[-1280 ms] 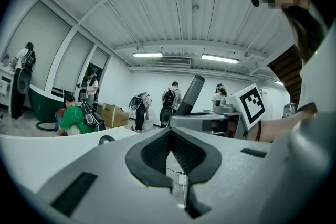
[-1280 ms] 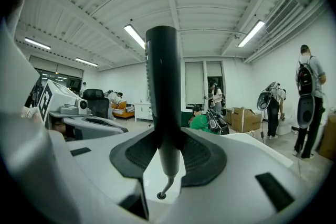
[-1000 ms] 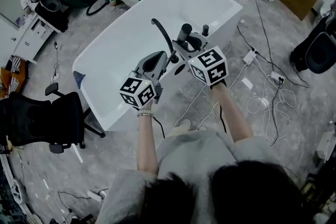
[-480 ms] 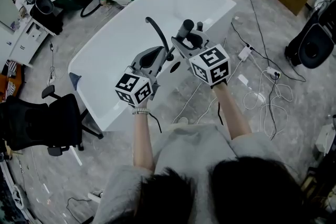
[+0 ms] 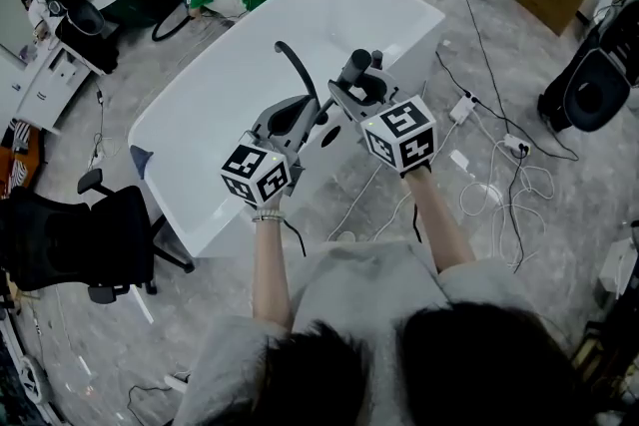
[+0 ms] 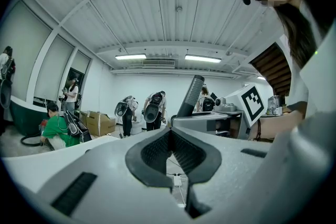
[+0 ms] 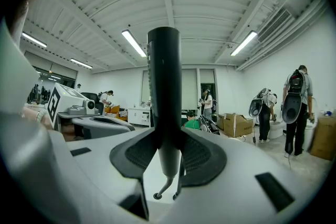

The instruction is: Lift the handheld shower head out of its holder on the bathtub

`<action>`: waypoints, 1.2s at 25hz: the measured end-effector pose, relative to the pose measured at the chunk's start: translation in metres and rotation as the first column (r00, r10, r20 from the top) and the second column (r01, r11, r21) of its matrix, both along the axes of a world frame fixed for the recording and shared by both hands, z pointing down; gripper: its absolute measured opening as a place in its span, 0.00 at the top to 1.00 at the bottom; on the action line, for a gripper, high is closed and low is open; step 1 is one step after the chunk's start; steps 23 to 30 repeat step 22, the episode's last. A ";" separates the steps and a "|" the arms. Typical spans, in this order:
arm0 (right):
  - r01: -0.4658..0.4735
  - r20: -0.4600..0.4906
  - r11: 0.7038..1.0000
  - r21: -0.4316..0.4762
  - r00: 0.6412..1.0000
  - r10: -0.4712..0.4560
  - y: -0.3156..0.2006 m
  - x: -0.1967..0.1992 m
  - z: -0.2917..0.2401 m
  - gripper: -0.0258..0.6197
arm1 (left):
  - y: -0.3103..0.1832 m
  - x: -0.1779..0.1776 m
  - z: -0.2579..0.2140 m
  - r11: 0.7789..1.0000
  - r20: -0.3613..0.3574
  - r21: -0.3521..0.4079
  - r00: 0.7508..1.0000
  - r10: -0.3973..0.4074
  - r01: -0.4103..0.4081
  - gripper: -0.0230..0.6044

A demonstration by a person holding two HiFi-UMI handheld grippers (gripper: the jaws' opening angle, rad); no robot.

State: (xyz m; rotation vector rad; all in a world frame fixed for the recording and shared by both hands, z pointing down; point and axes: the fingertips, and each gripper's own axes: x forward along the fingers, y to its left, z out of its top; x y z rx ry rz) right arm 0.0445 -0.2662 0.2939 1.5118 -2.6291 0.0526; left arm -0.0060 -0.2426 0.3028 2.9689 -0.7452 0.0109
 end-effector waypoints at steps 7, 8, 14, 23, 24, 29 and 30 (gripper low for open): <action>0.001 0.003 1.000 -0.004 1.000 -0.001 -0.003 0.000 0.005 0.76 | -0.001 0.000 0.009 1.000 0.011 -0.021 1.000 0.000 0.000 0.96; 0.000 0.002 1.000 -0.006 1.000 0.000 -0.003 0.000 0.006 0.76 | -0.001 -0.001 0.011 1.000 0.013 -0.025 1.000 -0.001 0.001 0.96; 0.006 -0.001 1.000 -0.013 1.000 -0.006 -0.004 0.000 0.009 0.76 | -0.002 -0.001 0.014 0.999 0.013 -0.033 1.000 -0.005 0.006 0.96; 0.022 0.005 1.000 -0.021 1.000 -0.021 -0.010 -0.002 0.015 0.76 | -0.009 -0.002 0.021 0.999 0.017 -0.048 1.000 -0.009 0.010 0.96; 0.022 0.005 1.000 -0.021 1.000 -0.021 -0.010 -0.002 0.015 0.76 | -0.009 -0.002 0.021 0.999 0.017 -0.048 1.000 -0.009 0.010 0.96; 0.022 0.005 1.000 -0.021 1.000 -0.021 -0.010 -0.002 0.015 0.76 | -0.009 -0.002 0.021 0.999 0.017 -0.048 1.000 -0.009 0.010 0.96; 0.022 0.005 1.000 -0.021 1.000 -0.021 -0.010 -0.002 0.015 0.76 | -0.009 -0.002 0.021 0.999 0.017 -0.048 1.000 -0.009 0.010 0.96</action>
